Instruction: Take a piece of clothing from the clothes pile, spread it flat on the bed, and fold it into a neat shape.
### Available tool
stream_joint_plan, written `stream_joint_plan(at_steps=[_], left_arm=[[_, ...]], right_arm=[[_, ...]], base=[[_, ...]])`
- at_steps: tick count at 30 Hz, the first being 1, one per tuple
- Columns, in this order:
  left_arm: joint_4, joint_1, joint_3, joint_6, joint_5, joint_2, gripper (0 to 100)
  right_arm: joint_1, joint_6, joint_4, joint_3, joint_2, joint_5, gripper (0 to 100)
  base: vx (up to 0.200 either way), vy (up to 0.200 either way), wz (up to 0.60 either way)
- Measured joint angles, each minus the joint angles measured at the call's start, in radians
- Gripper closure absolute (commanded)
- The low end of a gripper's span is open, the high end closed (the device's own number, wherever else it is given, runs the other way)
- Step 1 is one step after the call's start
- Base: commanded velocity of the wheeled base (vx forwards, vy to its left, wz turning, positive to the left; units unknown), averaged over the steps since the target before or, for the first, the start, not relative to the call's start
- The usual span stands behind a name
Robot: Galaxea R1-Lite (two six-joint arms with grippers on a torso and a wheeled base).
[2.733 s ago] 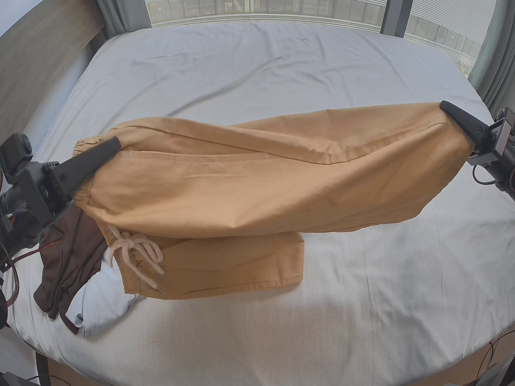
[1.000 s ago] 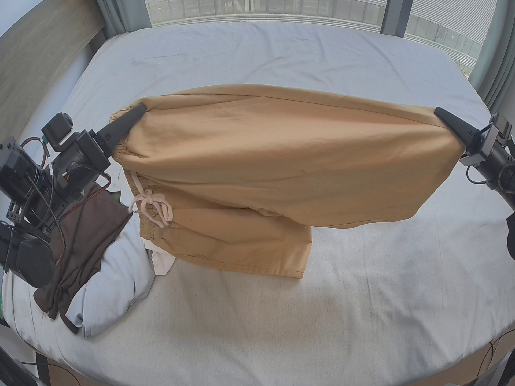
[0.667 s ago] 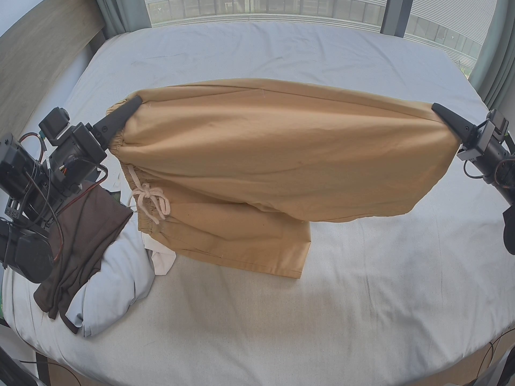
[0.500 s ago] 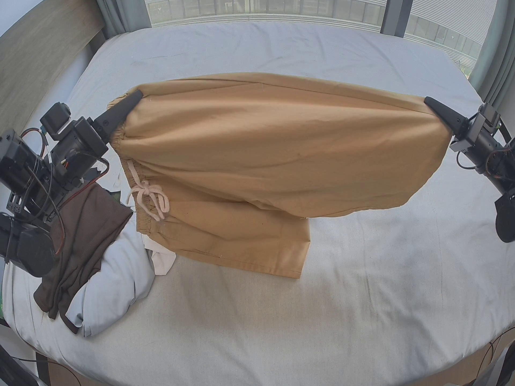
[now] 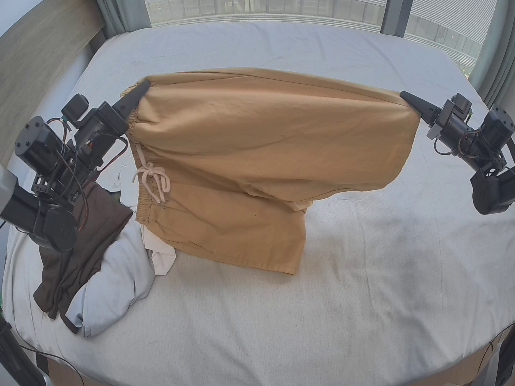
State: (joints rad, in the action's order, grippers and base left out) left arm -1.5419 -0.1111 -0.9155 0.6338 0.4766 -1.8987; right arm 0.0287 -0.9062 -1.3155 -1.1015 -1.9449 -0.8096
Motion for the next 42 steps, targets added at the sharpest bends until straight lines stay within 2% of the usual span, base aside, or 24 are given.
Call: stream_joint_plan(at_steps=[11,19,28,40,41,42], left_arm=[[0.000,-0.005,-0.131,-0.012,-0.040,-0.126,100],[0.007,-0.006,-0.282,-0.013,-0.106,-0.233,100],[0.039,-0.006,-0.424,-0.012,-0.132,-0.335,100],[0.128,-0.003,-0.593,-0.010,-0.140,-0.448,100],[0.141,-0.001,-0.601,-0.010,-0.140,-0.452,0],[0.152,-0.001,-0.609,-0.010,-0.140,-0.456,0]], right_arm=[[-0.005,0.001,0.058,-0.100,-0.060,0.000,100],[-0.025,0.000,0.126,-0.232,-0.130,0.001,100],[-0.040,0.000,0.226,-0.429,-0.236,0.005,100],[-0.047,0.000,0.283,-0.634,-0.382,0.006,100],[-0.048,0.000,0.284,-0.646,-0.391,0.007,100],[-0.049,0.000,0.284,-0.655,-0.398,0.007,100]], base=[[0.000,0.000,0.00],[0.000,0.000,0.00],[0.000,0.000,0.00],[0.000,0.000,0.00],[0.000,0.000,0.00],[0.000,0.000,0.00]])
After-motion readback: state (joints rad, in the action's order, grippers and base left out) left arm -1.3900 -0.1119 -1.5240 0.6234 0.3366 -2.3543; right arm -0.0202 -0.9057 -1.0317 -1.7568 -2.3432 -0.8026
